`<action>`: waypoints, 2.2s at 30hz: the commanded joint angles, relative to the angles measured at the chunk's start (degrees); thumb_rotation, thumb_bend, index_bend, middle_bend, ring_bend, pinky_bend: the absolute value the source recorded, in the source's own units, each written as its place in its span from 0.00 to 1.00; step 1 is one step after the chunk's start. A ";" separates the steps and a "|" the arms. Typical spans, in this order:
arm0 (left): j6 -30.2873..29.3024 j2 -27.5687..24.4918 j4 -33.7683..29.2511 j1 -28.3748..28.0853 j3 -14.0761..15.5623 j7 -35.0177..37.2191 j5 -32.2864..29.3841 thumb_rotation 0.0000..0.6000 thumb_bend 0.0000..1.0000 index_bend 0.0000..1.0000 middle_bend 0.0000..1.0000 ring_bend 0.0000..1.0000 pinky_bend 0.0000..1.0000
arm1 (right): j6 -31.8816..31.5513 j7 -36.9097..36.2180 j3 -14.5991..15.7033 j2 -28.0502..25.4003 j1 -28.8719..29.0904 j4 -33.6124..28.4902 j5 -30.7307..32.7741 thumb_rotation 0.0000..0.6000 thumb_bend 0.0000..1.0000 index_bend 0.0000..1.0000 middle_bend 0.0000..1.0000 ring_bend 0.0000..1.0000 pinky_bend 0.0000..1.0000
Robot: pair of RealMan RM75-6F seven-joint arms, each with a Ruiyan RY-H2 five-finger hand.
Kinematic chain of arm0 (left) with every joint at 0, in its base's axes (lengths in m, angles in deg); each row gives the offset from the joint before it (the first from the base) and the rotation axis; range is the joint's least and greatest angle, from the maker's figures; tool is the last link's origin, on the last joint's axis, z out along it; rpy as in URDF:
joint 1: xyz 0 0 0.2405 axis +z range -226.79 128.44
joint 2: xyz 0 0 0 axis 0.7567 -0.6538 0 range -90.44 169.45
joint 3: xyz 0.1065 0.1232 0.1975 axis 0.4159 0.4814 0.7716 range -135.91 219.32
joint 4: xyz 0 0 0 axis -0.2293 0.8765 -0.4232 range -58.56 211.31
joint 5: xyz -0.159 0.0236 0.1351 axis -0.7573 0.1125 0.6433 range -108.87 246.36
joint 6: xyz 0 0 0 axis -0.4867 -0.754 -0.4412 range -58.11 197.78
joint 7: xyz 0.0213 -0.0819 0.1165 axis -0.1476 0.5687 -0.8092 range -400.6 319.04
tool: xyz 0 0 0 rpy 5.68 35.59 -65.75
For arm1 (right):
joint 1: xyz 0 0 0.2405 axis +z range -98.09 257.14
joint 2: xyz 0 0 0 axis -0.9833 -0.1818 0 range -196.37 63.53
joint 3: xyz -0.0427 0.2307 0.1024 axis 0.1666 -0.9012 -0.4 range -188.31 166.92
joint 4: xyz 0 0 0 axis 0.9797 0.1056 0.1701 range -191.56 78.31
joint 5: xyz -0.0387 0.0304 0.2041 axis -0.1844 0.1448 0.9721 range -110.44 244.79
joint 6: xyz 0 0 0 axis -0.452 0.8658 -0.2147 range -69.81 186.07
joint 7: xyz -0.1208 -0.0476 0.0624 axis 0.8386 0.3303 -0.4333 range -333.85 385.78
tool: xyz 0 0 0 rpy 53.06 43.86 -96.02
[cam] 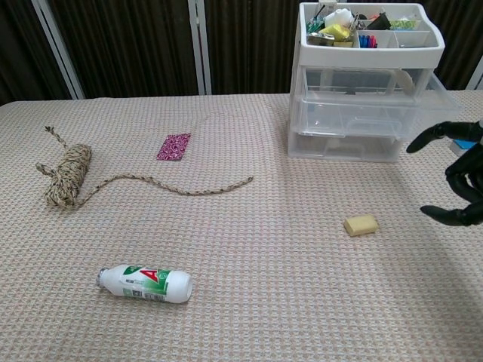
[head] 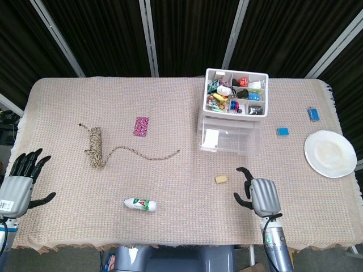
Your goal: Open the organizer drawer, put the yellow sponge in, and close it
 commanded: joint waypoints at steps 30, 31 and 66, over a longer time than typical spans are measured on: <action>0.38 -0.06 0.14 -0.12 0.05 0.49 0.01 1.00 0.18 0.12 0.00 0.00 0.00 | 9.08 0.58 -6.04 11.65 2.26 20.33 7.36 1.00 0.17 0.41 0.88 0.88 0.69; 0.41 -0.07 0.13 -0.12 0.05 0.50 -0.03 1.00 0.18 0.12 0.00 0.00 0.00 | 9.26 0.51 -6.14 11.94 2.30 20.65 7.47 1.00 0.17 0.41 0.88 0.88 0.69; 0.86 -0.45 -0.27 -0.20 -0.09 1.60 -0.53 1.00 0.18 0.12 0.00 0.00 0.00 | 14.37 2.37 -9.56 18.35 4.45 27.09 11.76 1.00 0.24 0.40 0.89 0.89 0.69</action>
